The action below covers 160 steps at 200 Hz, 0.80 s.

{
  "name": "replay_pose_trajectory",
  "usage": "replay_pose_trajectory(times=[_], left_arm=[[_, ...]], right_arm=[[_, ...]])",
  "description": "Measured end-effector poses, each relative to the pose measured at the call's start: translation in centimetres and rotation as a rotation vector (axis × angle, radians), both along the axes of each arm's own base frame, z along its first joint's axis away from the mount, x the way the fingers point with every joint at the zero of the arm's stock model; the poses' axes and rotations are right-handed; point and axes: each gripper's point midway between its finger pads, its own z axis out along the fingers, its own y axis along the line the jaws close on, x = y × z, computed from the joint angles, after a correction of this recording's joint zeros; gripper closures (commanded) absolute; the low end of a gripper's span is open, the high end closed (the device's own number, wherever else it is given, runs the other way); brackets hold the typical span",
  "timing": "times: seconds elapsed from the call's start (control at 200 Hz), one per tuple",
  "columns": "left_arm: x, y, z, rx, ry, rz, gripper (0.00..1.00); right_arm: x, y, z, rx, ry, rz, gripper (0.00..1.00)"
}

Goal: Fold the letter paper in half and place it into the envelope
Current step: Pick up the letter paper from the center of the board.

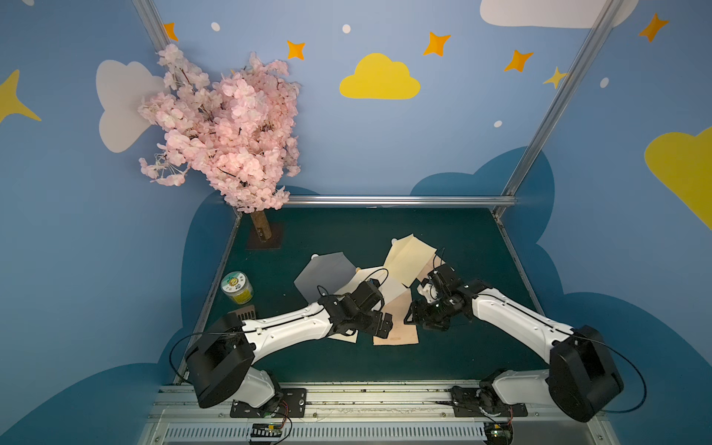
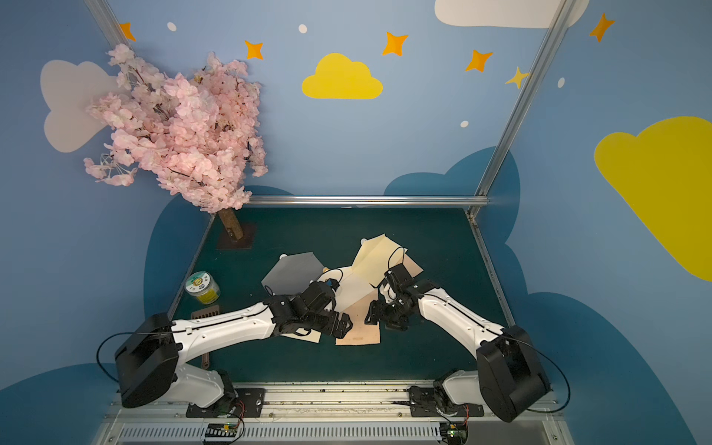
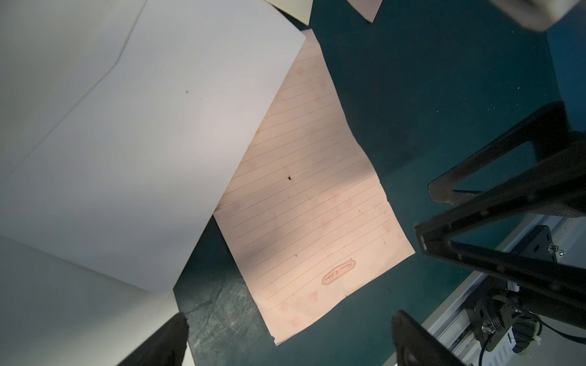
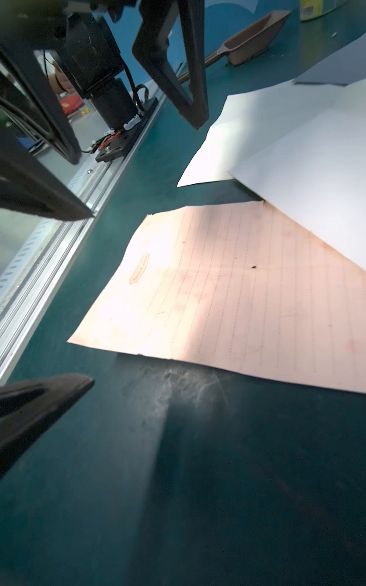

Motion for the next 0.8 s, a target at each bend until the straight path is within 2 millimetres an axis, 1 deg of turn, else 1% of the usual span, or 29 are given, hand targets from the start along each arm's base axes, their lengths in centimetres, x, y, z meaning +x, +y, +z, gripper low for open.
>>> replay_pose_trajectory(times=[0.115,0.275,0.405,0.531,0.601,0.651,0.731,0.801], left_arm=[[-0.5,0.5,0.1,0.012,0.016,-0.004,0.00],[-0.9,1.0,1.1,-0.003,0.007,-0.006,0.00],[-1.3,1.5,1.0,0.002,0.011,-0.007,0.00],[-1.6,1.9,0.5,0.015,0.015,-0.009,0.00],[-1.6,2.2,0.3,0.020,0.017,-0.009,0.00],[-1.4,2.3,0.2,0.022,0.017,-0.005,0.00],[-1.0,2.6,0.2,0.024,0.014,0.003,0.00],[-0.6,2.9,0.2,0.024,0.011,0.011,0.00]], right_arm=[[-0.6,0.4,-1.2,0.007,0.070,-0.007,0.29],[-0.9,0.5,-2.5,0.001,0.112,-0.007,0.28],[-1.2,0.6,-3.5,0.007,0.139,-0.004,0.32],[-1.2,1.0,-4.1,0.030,0.147,-0.001,0.45],[-1.0,1.4,-4.2,0.048,0.144,0.002,0.52],[-0.8,1.6,-4.2,0.060,0.140,0.003,0.56],[-0.6,1.8,-4.1,0.069,0.132,0.003,0.69],[-0.4,1.7,-4.0,0.071,0.124,0.002,0.82]])
